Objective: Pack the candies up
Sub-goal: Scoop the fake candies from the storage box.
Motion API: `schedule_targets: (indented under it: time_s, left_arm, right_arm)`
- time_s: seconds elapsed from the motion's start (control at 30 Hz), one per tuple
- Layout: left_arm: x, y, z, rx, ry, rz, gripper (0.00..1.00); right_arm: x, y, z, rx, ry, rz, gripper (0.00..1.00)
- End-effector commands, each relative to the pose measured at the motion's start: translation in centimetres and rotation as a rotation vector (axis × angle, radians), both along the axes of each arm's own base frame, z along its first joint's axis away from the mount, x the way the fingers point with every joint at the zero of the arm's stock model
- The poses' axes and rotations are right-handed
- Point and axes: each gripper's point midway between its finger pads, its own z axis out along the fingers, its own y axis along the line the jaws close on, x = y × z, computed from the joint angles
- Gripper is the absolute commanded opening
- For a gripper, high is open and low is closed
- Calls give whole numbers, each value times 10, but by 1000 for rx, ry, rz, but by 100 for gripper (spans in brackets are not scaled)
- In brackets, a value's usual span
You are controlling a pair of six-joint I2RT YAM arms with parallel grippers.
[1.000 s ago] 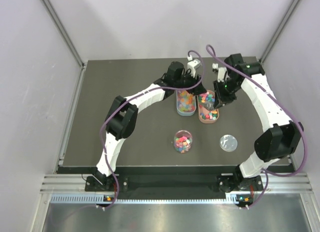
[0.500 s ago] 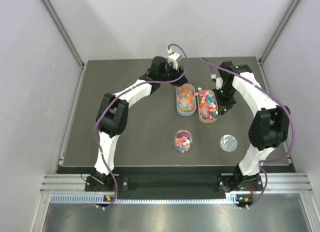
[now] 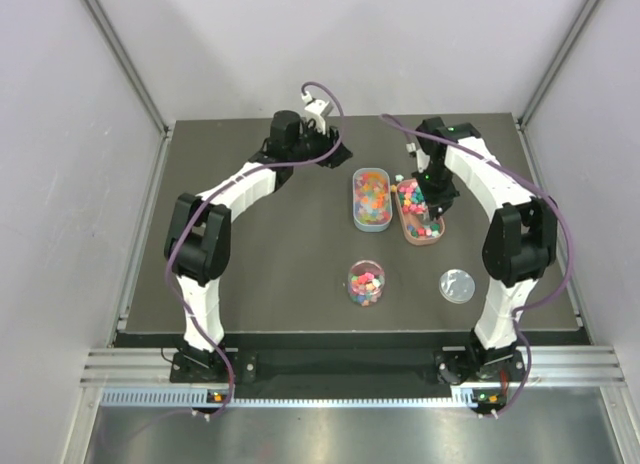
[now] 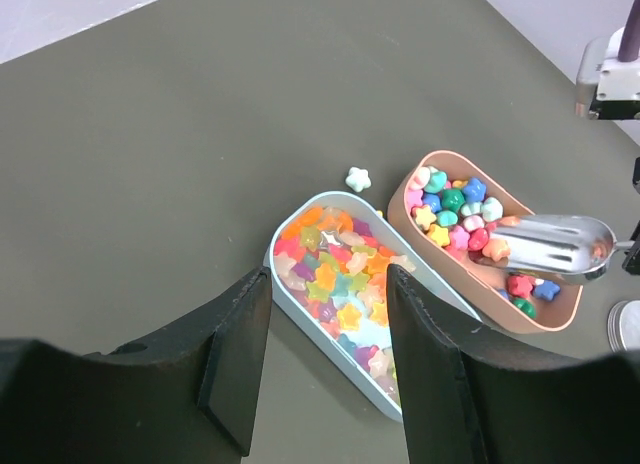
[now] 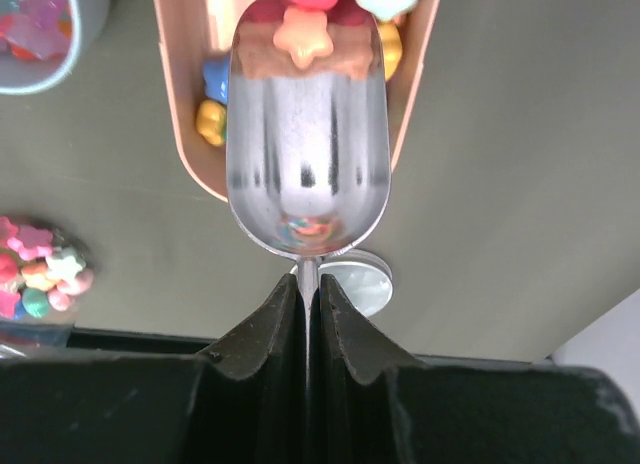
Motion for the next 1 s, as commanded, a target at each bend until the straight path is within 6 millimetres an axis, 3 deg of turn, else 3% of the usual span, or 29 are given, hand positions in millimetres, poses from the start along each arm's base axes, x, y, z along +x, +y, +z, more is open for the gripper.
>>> schedule_targets:
  time_s: [0.0,0.33,0.97]
  left_arm:
    - [-8,-1,33,-56,-84,-31,54]
    - [-9,1,29,-69,-70,-34,55]
    - [-11,-2,0,-46,-31,-37,55]
  right_arm:
    - [22,9,8,-12,-87,3,0]
    - [4,19,-27,25,12,-7,0]
    - [2,32,-72,102,131,-35,0]
